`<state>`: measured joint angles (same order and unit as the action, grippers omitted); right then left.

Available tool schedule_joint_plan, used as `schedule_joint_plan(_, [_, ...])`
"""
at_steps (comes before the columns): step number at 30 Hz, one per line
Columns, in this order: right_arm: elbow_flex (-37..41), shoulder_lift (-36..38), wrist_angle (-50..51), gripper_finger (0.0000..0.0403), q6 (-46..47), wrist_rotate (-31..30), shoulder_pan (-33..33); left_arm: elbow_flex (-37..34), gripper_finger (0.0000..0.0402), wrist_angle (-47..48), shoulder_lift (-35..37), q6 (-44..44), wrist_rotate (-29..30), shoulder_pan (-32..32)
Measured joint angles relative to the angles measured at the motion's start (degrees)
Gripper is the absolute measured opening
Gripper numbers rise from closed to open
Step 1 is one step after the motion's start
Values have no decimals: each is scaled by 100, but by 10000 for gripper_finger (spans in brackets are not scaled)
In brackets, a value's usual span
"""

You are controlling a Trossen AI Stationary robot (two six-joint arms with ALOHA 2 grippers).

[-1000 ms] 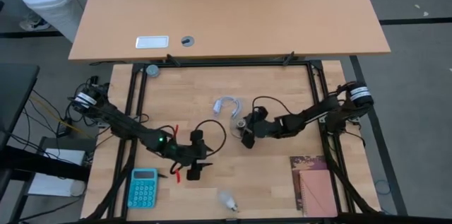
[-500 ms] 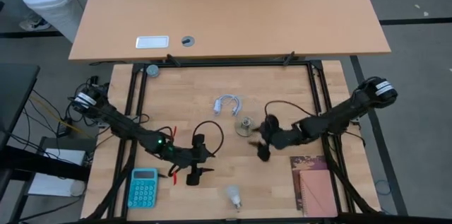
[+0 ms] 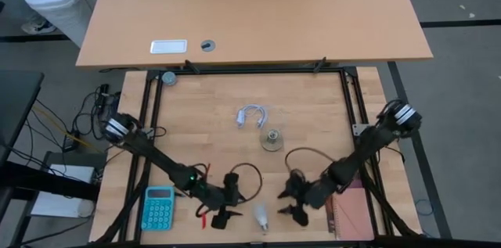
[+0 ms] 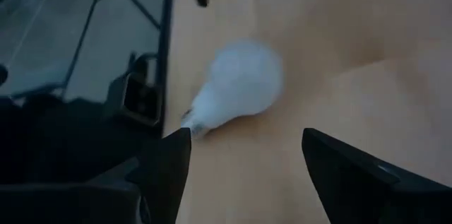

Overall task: Screw lightbulb
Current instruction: Insert the white lightbulb into the lamp socket

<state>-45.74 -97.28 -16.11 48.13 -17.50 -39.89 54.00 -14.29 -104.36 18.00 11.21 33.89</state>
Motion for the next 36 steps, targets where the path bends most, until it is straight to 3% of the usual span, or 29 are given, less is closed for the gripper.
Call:
schedule_joint_plan(6, [-1091, -917, 1013, 274, -272, 62, -95, 258, 249, 247, -402, 497, -397, 36])
schedule_joint_plan(12, [-1875, -1616, 1116, 269, -276, 68, -60, 267, 249, -12, -548, 966, -762, 206])
schedule_joint_plan(19, [-2352, -2004, 1230, 265, -271, 23, 66, 262, 249, -11, -583, 1437, 6, 267])
schedule_joint_plan(36, [-2366, -1982, 1807, 262, -317, -152, 516, 258, 249, 381, -681, 1515, 714, 195])
